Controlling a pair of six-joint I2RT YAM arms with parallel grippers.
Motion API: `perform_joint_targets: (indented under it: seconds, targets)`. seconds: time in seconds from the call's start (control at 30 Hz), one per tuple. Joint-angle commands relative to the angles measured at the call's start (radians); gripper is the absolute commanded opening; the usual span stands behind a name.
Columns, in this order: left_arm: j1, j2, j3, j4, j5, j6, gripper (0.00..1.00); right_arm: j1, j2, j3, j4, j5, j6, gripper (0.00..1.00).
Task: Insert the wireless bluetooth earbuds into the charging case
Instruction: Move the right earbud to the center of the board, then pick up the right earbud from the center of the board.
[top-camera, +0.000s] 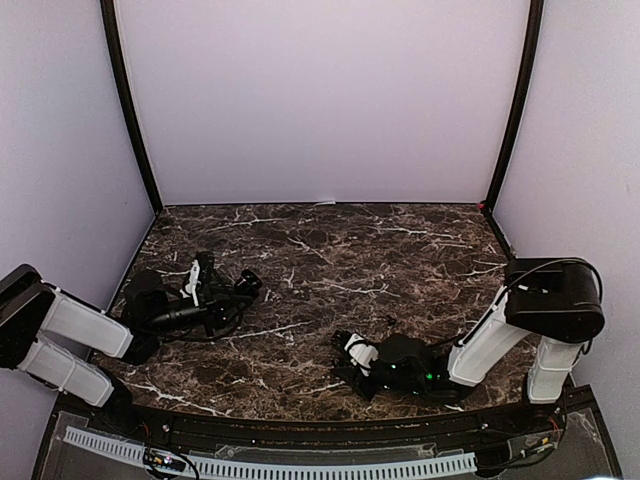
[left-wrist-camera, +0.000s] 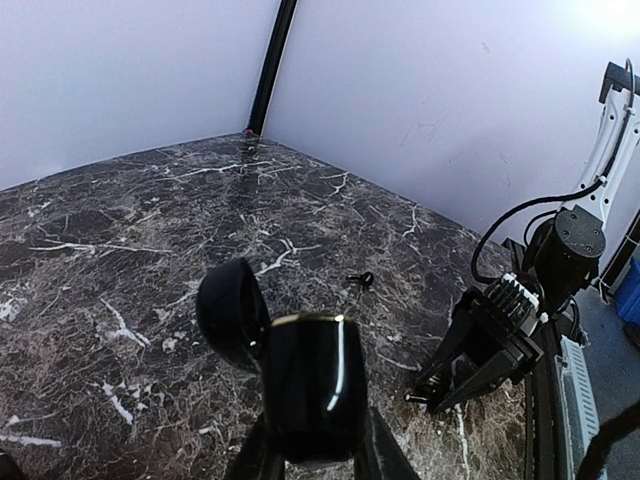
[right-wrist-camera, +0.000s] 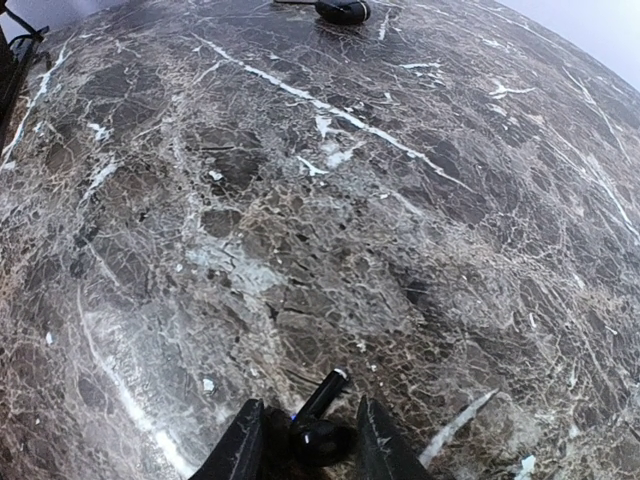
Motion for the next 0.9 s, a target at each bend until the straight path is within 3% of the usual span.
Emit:
perform_joint_targets:
  seconds: [0.0,0.17,0.87]
  targets:
    - [-0.010,0.012,0.033,0.022,0.036,0.013,0.17,-0.005,0.030,0.018,-0.023,0.013,-0.002,0.29]
    - [-0.023,0.047,0.056,0.016,0.084,0.012,0.17,-0.006,0.019,0.010,-0.019,0.011,0.002,0.17]
    - [-0.079,0.089,0.111,-0.061,0.111,0.061,0.17,-0.005,-0.104,-0.016,-0.068,0.021,-0.008,0.15]
